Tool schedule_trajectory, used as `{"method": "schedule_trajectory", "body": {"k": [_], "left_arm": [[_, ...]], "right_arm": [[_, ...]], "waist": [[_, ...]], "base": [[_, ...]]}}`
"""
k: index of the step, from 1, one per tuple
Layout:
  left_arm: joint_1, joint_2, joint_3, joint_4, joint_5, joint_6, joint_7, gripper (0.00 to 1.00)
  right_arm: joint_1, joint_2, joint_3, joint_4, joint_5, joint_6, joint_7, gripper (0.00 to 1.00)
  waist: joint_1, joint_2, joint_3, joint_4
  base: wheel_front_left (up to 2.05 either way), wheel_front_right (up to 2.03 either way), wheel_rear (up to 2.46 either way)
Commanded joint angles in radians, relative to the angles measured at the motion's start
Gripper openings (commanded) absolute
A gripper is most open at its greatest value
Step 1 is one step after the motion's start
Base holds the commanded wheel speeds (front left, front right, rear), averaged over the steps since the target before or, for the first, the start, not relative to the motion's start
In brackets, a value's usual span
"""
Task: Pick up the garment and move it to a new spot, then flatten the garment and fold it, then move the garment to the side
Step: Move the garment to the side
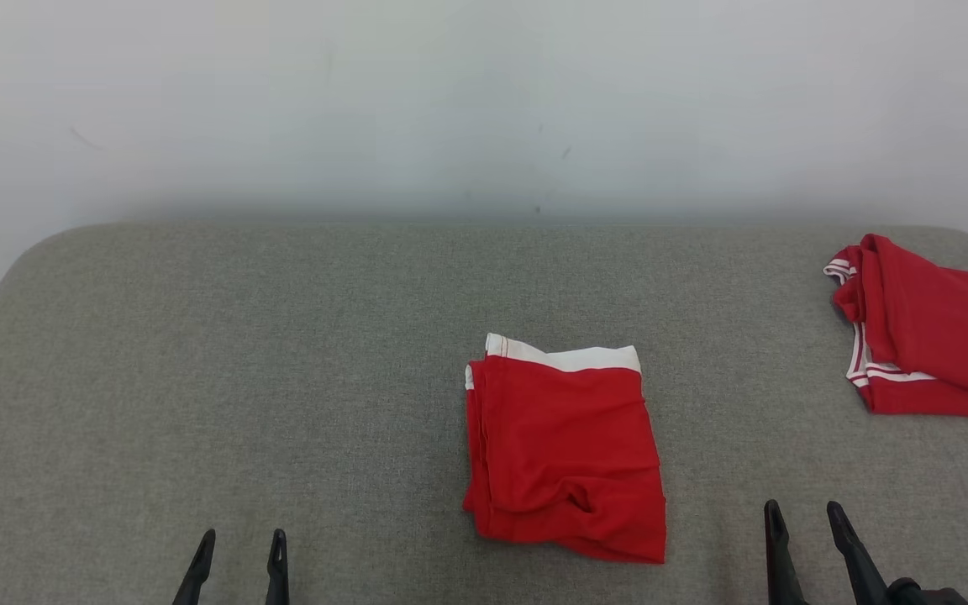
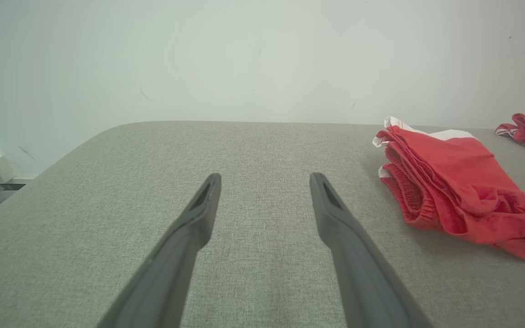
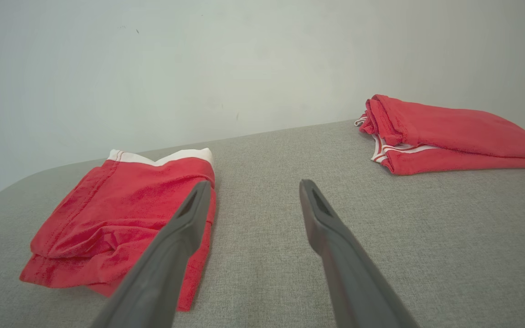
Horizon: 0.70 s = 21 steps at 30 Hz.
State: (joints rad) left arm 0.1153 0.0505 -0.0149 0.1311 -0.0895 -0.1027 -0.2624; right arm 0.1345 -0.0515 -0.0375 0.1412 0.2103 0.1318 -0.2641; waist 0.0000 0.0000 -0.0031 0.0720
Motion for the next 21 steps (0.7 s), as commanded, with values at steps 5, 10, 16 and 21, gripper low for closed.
{"method": "schedule_trajectory", "body": {"k": [5,10,16,21], "left_arm": [[-0.002,-0.001,0.001,0.001,0.000,0.002,-0.001,1.00],[-0.002,-0.001,0.000,0.001,-0.001,0.002,-0.001,1.00],[-0.002,-0.001,0.000,0.000,0.001,0.003,-0.001,1.00],[0.000,-0.001,-0.001,0.003,0.004,0.001,-0.001,1.00]], "right_arm": [[-0.001,0.002,0.002,-0.001,-0.004,-0.002,-0.001,1.00],[-0.003,0.002,0.002,0.001,-0.004,-0.002,-0.001,1.00],[-0.005,0.002,0.000,0.002,-0.003,-0.002,-0.001,1.00],[-0.012,0.002,0.007,0.011,0.000,-0.002,-0.001,1.00]], "waist": [[0.0000,0.0000,-0.002,0.000],[0.0000,0.0000,-0.001,0.000],[0.0000,0.0000,-0.001,0.002],[0.0000,0.0000,0.000,0.004]], "base": [[0.00,0.00,0.00],[0.00,0.00,0.00],[0.00,0.00,0.00],[0.00,0.00,0.00]]}}
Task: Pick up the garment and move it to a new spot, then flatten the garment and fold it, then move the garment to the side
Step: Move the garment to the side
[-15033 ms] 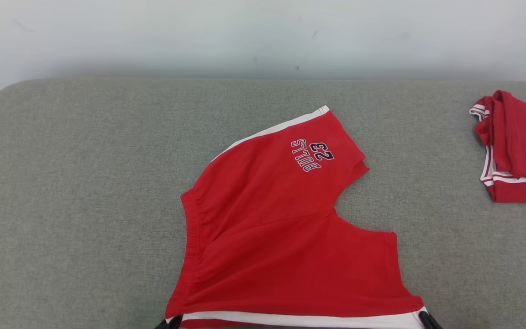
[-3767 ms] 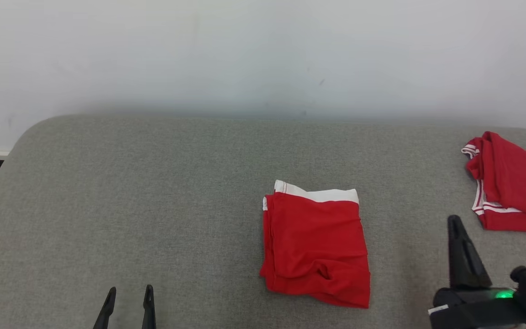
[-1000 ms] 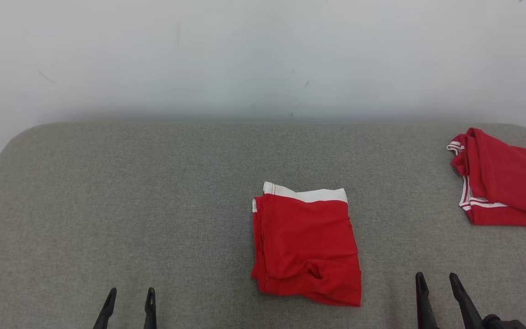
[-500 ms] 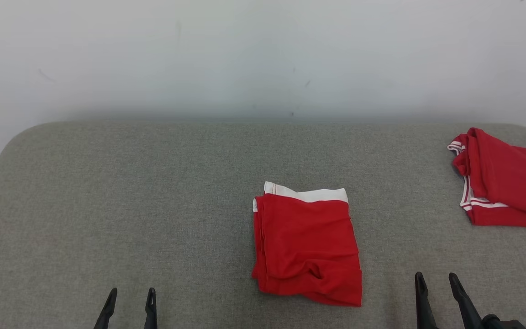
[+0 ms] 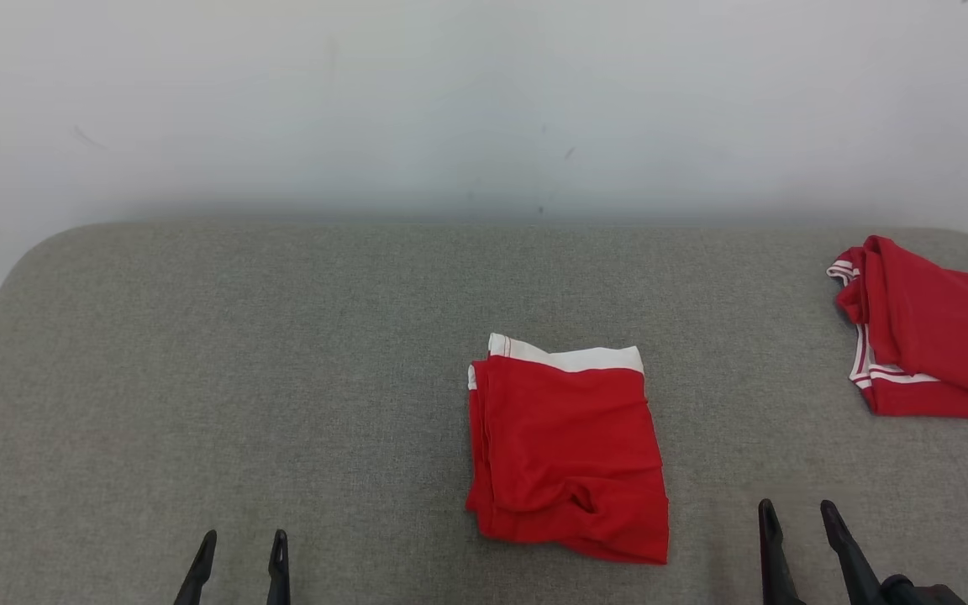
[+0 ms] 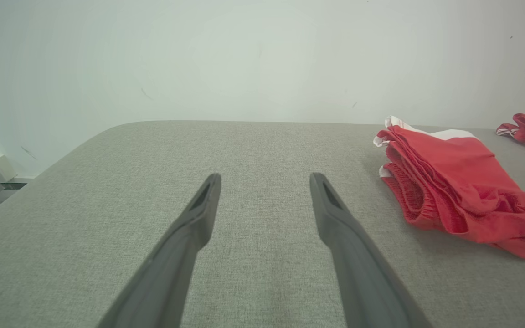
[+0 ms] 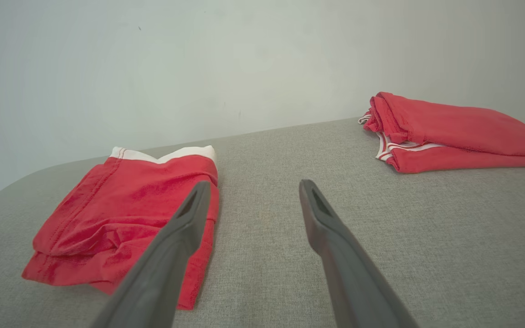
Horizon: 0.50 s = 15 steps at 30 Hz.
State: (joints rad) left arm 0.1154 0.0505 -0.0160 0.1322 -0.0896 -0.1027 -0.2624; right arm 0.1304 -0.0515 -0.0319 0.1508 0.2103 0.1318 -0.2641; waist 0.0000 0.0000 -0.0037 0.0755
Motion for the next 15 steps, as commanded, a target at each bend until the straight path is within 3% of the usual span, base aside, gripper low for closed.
{"method": "schedule_trajectory", "body": {"k": [1,9,11,15], "left_arm": [[-0.001,-0.001,0.000,0.002,0.004,0.001,-0.001,1.00],[-0.019,-0.001,-0.013,0.005,0.005,-0.002,-0.001,1.00],[-0.025,-0.001,-0.016,0.007,0.010,-0.005,-0.001,1.00],[-0.039,-0.001,-0.025,0.015,0.017,-0.009,-0.001,1.00]], "right_arm": [[-0.011,0.002,0.004,0.004,0.001,-0.002,-0.001,1.00],[-0.132,0.002,0.058,0.107,-0.014,-0.002,-0.001,1.00],[-0.190,-0.003,0.077,0.170,-0.026,-0.002,-0.001,1.00],[-0.344,-0.016,0.112,0.420,-0.036,-0.002,0.000,1.00]], "waist": [[0.0000,0.0000,0.001,0.002],[0.0000,0.0000,0.018,0.027],[0.0000,0.0000,0.025,0.037],[0.0000,0.0000,0.032,0.064]], "base": [[0.00,0.00,0.00],[0.00,0.00,0.00],[0.00,0.00,0.00],[0.00,0.00,0.00]]}}
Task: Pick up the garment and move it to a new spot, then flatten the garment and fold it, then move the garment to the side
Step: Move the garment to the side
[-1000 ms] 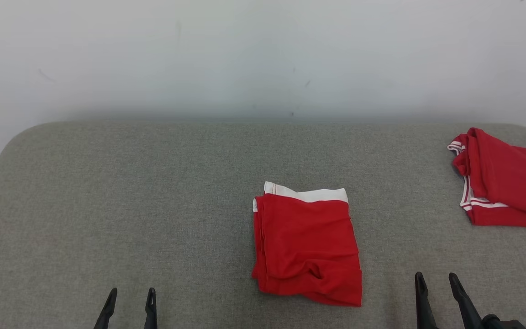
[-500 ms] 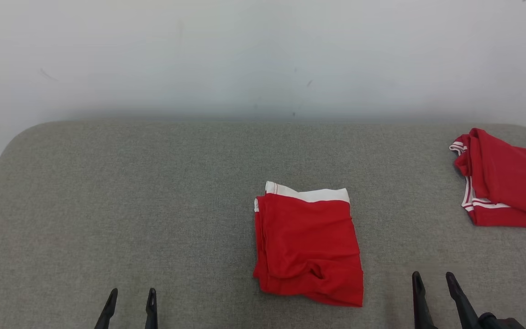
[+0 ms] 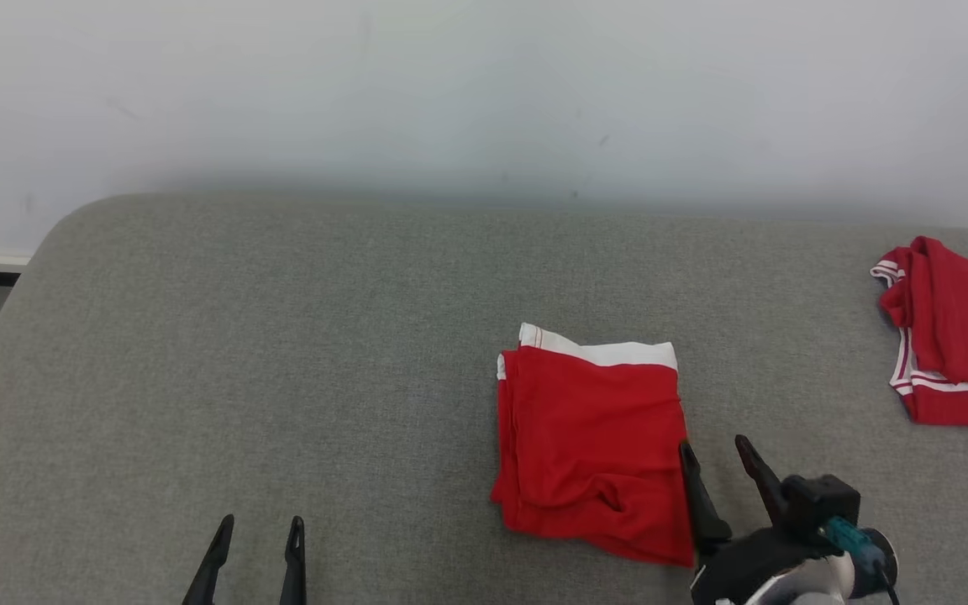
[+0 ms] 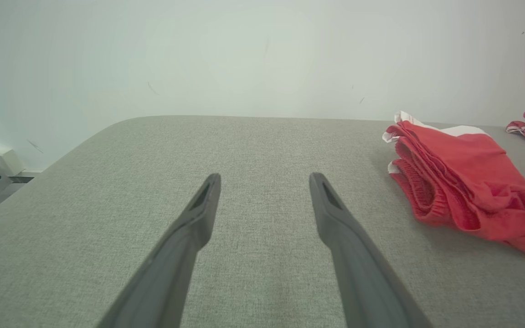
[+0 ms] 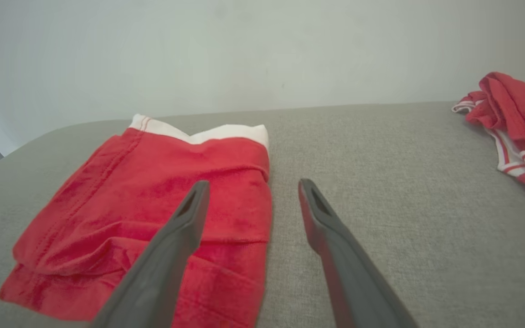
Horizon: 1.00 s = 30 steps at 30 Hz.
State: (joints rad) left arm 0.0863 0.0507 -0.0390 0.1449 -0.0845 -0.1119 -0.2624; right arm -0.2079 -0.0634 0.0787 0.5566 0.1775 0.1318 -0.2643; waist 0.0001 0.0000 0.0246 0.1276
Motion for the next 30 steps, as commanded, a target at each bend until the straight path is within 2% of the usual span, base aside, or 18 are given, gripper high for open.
{"method": "schedule_trajectory", "body": {"k": [1,7,13,21,22,23,24,27,30], "left_arm": [[-0.010,-0.001,-0.005,0.003,0.011,0.000,-0.001,1.00],[-0.014,-0.001,-0.007,0.000,0.007,-0.002,-0.001,1.00],[-0.031,-0.001,-0.016,0.004,0.004,0.000,-0.001,1.00],[-0.047,-0.001,-0.023,0.007,-0.002,0.005,-0.001,1.00],[-0.047,-0.001,-0.023,0.008,-0.002,0.006,-0.001,1.00],[-0.047,-0.001,-0.024,0.009,-0.004,0.008,-0.001,1.00],[-0.046,-0.001,-0.024,0.010,-0.007,0.009,-0.001,1.00],[-0.043,-0.001,-0.024,0.013,-0.012,0.013,-0.001,1.00],[-0.036,-0.001,-0.019,0.008,-0.017,0.019,-0.001,1.00]], "right_arm": [[-0.030,-0.005,0.003,0.064,-0.001,-0.002,0.000,1.00],[-0.180,-0.005,0.013,0.300,0.030,-0.002,0.000,1.00],[-0.284,-0.001,0.030,0.483,0.085,-0.002,0.031,1.00],[-0.320,0.011,0.093,0.582,0.193,-0.002,0.061,1.00],[-0.324,0.012,0.100,0.586,0.213,-0.002,0.063,0.87],[-0.326,0.014,0.114,0.588,0.228,-0.002,0.067,0.26],[-0.327,0.015,0.127,0.586,0.242,-0.002,0.067,0.00],[-0.336,0.010,0.163,0.585,0.268,-0.002,0.054,0.00],[-0.359,-0.031,0.195,0.579,0.271,-0.002,0.034,0.00]], "waist": [[-0.0001,0.0000,0.003,0.018],[-0.0001,0.0000,0.017,0.041],[-0.0001,0.0000,0.038,0.052],[-0.0001,0.0000,0.046,0.061],[-0.0001,0.0000,0.046,0.062],[-0.0001,0.0000,0.045,0.063],[-0.0001,0.0000,0.045,0.063],[-0.0001,0.0000,0.041,0.062],[-0.0001,0.0000,0.042,0.052]], "base": [[0.00,0.00,0.00],[0.00,0.00,0.00],[0.00,0.00,0.00],[0.00,0.00,0.00],[0.00,0.00,0.00],[0.00,0.00,0.00],[0.00,0.00,0.00],[0.00,0.00,0.00],[0.00,0.00,0.00]]}}
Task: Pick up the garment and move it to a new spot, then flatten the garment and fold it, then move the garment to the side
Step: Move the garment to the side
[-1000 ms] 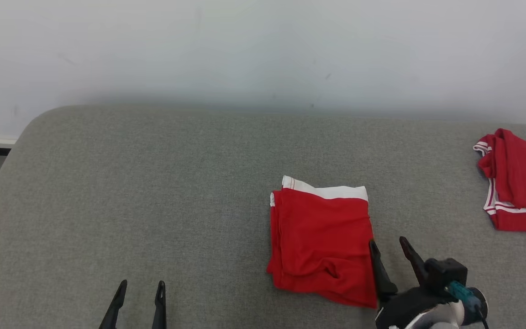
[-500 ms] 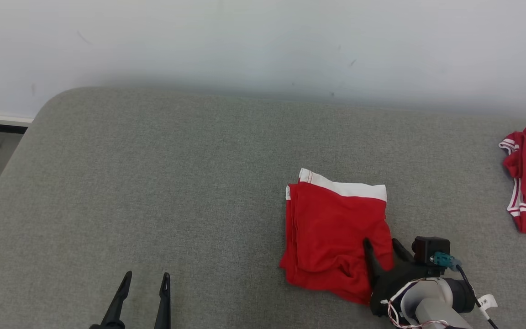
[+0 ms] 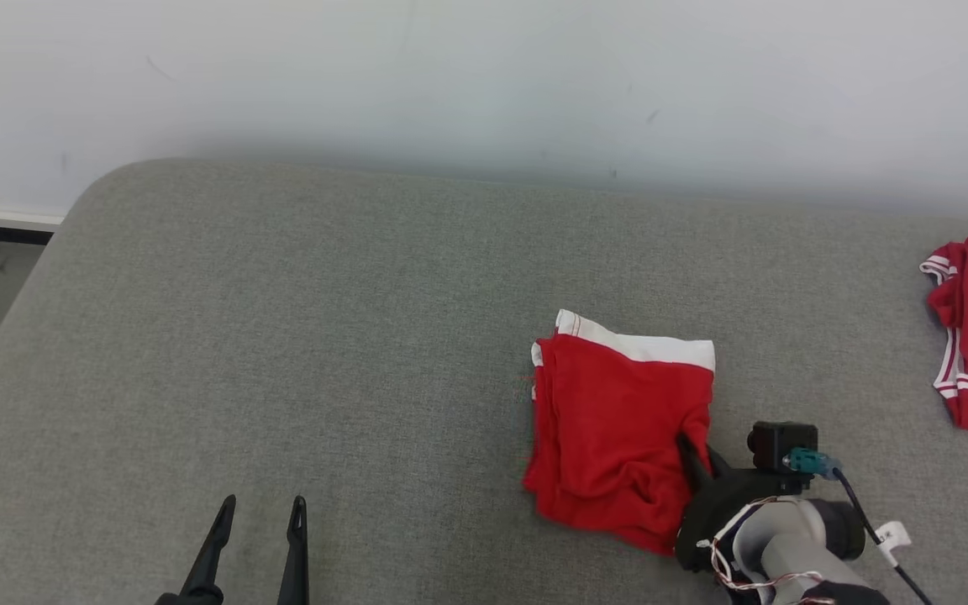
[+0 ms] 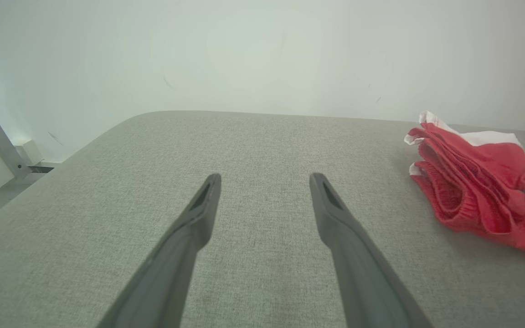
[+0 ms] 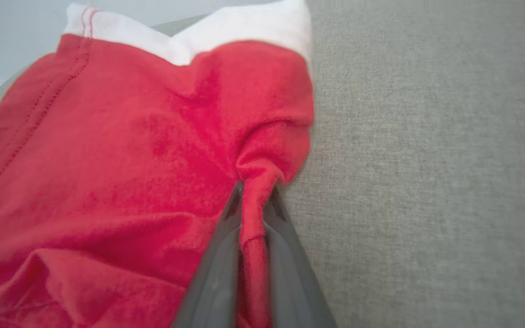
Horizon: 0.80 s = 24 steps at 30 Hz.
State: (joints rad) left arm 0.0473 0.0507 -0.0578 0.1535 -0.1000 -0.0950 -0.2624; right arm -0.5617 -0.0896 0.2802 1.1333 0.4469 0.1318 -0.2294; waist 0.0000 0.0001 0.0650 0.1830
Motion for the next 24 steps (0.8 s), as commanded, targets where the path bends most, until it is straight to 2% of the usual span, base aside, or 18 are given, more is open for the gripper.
{"method": "schedule_trajectory", "body": {"k": [1,7,12,18,24], "left_arm": [[0.006,-0.001,0.001,-0.003,-0.005,0.004,-0.001,1.00],[-0.006,-0.001,-0.002,-0.016,-0.023,0.012,-0.001,1.00],[-0.039,-0.001,-0.019,-0.030,-0.041,0.018,-0.001,1.00],[-0.087,-0.001,-0.030,-0.042,-0.028,0.012,-0.001,1.00],[-0.153,-0.001,-0.035,-0.072,-0.001,-0.001,-0.001,1.00]], "right_arm": [[-0.016,-0.023,0.007,0.003,-0.006,-0.002,-0.007,0.00],[-0.097,-0.117,0.099,0.005,-0.050,-0.002,-0.018,0.00],[-0.189,-0.222,0.166,-0.011,-0.060,-0.002,-0.006,0.00],[-0.302,-0.356,0.271,-0.038,-0.052,-0.002,0.058,0.00],[-0.407,-0.481,0.359,-0.058,-0.028,-0.002,0.110,0.00]], "waist": [[0.0000,-0.0001,0.003,-0.010],[0.0000,-0.0001,0.030,-0.069],[0.0000,-0.0001,0.076,-0.117],[0.0000,-0.0001,0.160,-0.162],[0.0000,-0.0001,0.253,-0.180]], "base": [[0.00,0.00,0.00],[0.00,0.00,0.00],[0.00,0.00,0.00],[0.00,0.00,0.00],[0.00,0.00,0.00]]}}
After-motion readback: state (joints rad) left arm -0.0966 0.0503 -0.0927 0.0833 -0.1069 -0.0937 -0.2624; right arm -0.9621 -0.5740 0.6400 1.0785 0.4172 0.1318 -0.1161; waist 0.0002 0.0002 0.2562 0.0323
